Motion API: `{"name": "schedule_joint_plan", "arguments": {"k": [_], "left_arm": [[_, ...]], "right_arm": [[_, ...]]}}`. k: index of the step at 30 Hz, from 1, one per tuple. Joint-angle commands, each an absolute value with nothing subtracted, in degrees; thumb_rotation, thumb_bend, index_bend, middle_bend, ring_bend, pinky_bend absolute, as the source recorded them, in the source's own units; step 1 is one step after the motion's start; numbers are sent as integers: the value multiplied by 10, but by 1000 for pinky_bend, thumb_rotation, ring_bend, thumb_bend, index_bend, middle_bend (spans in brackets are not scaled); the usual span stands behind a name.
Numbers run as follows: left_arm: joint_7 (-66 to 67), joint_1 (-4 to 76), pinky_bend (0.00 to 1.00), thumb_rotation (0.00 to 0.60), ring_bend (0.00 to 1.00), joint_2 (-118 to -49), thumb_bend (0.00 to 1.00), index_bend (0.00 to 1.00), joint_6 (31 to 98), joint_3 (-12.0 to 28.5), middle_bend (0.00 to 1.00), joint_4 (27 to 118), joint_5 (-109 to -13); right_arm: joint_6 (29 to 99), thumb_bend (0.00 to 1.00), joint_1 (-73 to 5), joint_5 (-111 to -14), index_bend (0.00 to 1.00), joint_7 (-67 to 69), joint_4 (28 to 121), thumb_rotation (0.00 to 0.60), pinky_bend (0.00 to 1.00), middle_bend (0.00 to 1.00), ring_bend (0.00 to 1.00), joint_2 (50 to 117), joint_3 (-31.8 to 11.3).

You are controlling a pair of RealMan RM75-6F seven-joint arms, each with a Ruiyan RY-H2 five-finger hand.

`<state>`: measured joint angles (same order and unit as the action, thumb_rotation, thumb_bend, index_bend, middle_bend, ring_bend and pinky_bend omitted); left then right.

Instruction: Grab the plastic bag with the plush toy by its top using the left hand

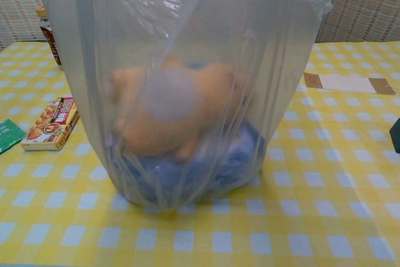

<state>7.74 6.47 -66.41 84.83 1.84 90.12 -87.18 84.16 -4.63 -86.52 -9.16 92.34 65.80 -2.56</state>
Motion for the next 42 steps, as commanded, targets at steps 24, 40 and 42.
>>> {"name": "schedule_joint_plan", "arguments": {"k": [24, 40, 42], "left_arm": [[-509, 163, 82, 600, 62, -620, 309, 63, 874, -25, 106, 823, -1058], [-550, 261, 0, 600, 0, -615, 130, 51, 909, -15, 63, 843, -1135], [-562, 271, 0, 600, 0, -606, 130, 51, 905, -16, 58, 861, -1134]], "right_arm": [[853, 314, -37, -874, 0, -82, 926, 600, 0, 0, 0, 653, -22], [824, 314, -47, -904, 0, -65, 933, 600, 0, 0, 0, 639, 2], [823, 314, -48, -905, 0, -64, 933, 600, 0, 0, 0, 638, 3]]}}
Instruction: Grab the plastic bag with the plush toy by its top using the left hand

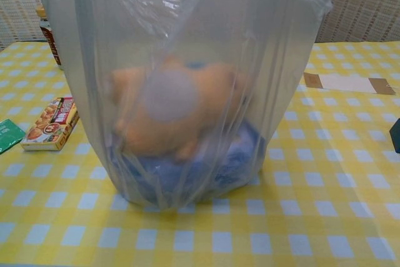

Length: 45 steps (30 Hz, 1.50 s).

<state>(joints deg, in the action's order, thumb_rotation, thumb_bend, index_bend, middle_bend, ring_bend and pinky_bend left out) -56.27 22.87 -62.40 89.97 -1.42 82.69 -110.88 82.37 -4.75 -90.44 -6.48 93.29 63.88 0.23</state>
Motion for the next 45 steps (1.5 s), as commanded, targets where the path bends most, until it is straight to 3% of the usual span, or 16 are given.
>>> {"name": "schedule_joint_plan", "arguments": {"k": [1, 18, 45], "left_arm": [[-570, 275, 0, 600, 0, -602, 130, 51, 903, -17, 55, 868, -1133], [-761, 375, 0, 600, 0, -520, 135, 50, 849, -43, 48, 964, -1147], [-982, 440, 9, 600, 0, -560, 135, 53, 857, -60, 48, 921, -1122]], "right_arm": [[823, 314, -48, -905, 0, -64, 932, 600, 0, 0, 0, 638, 3], [826, 314, -46, -912, 0, -72, 932, 600, 0, 0, 0, 640, 7], [826, 313, -46, -897, 0, -82, 926, 600, 0, 0, 0, 645, 0]]}}
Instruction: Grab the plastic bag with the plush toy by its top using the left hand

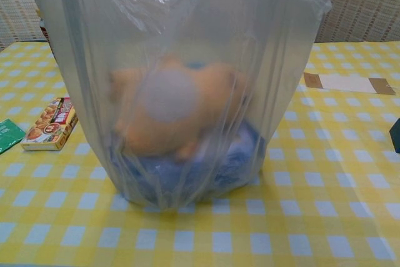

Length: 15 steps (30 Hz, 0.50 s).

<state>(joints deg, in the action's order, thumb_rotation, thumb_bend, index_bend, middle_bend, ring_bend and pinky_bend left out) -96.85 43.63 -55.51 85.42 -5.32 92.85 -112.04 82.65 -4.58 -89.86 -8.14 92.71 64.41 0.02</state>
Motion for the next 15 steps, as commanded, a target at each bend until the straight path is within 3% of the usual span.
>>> {"name": "schedule_joint_plan", "arguments": {"k": [1, 15], "left_arm": [[-984, 440, 9, 600, 0, -562, 135, 53, 857, -62, 48, 919, -1123], [-1027, 474, 64, 600, 39, -577, 135, 36, 828, -88, 65, 879, -1134]], "right_arm": [[826, 313, -46, -896, 0, -82, 926, 600, 0, 0, 0, 645, -1], [819, 314, -49, -891, 0, -84, 928, 600, 0, 0, 0, 646, -2]]}}
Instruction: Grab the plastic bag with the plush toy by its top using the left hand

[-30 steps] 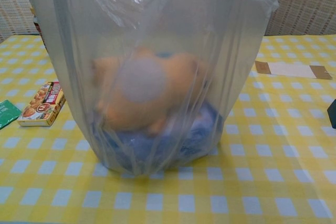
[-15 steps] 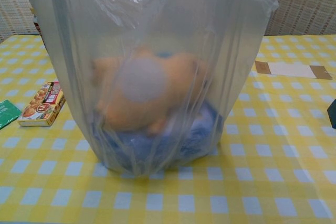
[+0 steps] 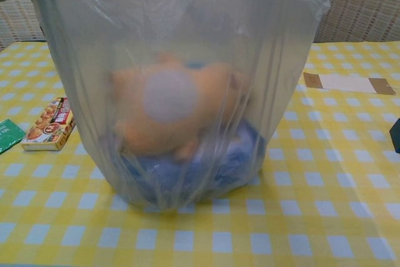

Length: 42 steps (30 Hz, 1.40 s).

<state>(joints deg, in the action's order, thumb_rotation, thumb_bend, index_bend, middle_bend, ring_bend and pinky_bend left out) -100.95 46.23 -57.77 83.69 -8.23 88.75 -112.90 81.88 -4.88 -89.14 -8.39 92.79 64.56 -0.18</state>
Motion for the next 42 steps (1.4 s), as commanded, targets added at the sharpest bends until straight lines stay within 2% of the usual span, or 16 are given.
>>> {"name": "schedule_joint_plan", "arguments": {"k": [1, 10, 27, 36, 42], "left_arm": [[-1035, 479, 72, 600, 45, -576, 135, 36, 825, -90, 73, 876, -1135], [-1087, 530, 97, 600, 84, -571, 135, 37, 798, -101, 139, 853, -1150], [-1117, 605, 76, 600, 82, -575, 134, 33, 755, -96, 146, 891, -1143], [-1096, 634, 63, 600, 64, -584, 133, 116, 727, -92, 172, 915, -1132], [-1082, 654, 56, 600, 62, -590, 133, 120, 701, -83, 174, 933, -1115]], "right_arm": [[818, 314, -49, -891, 0, -84, 928, 600, 0, 0, 0, 646, -2], [811, 313, -52, -895, 0, -73, 932, 600, 0, 0, 0, 640, 3], [815, 314, -51, -898, 0, -53, 933, 600, 0, 0, 0, 633, 3], [817, 314, -50, -906, 0, -44, 934, 600, 0, 0, 0, 629, 7], [820, 314, -50, -912, 0, -37, 933, 600, 0, 0, 0, 626, 9]]}}
